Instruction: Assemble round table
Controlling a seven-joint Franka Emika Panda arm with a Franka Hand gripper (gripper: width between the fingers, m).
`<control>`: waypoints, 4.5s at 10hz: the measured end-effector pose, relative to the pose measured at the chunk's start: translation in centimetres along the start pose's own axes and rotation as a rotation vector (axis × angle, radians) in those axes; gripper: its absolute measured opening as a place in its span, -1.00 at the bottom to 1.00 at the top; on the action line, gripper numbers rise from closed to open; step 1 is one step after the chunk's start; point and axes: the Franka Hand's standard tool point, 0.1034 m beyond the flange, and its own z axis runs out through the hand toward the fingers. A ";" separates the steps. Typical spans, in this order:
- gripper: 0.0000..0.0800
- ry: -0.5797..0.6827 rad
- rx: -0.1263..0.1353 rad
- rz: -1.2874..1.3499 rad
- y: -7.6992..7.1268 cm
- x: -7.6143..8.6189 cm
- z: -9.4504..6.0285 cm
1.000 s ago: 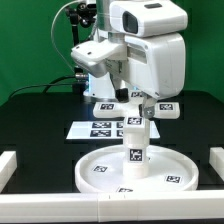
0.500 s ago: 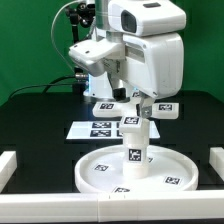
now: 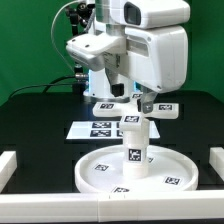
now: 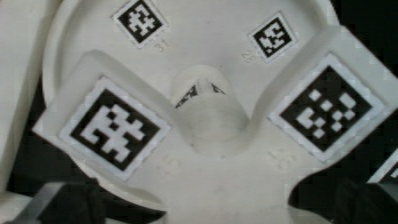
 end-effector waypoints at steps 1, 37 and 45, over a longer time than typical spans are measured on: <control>0.62 0.001 0.001 0.008 0.0 0.1 0.1; 0.12 0.118 -0.008 1.497 -1.6 0.2 2.9; 0.12 0.249 0.017 2.292 -1.3 0.5 3.0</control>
Offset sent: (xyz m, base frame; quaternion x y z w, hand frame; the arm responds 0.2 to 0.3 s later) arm -0.0070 0.0074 -0.0058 0.0171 0.0071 -0.0092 0.9998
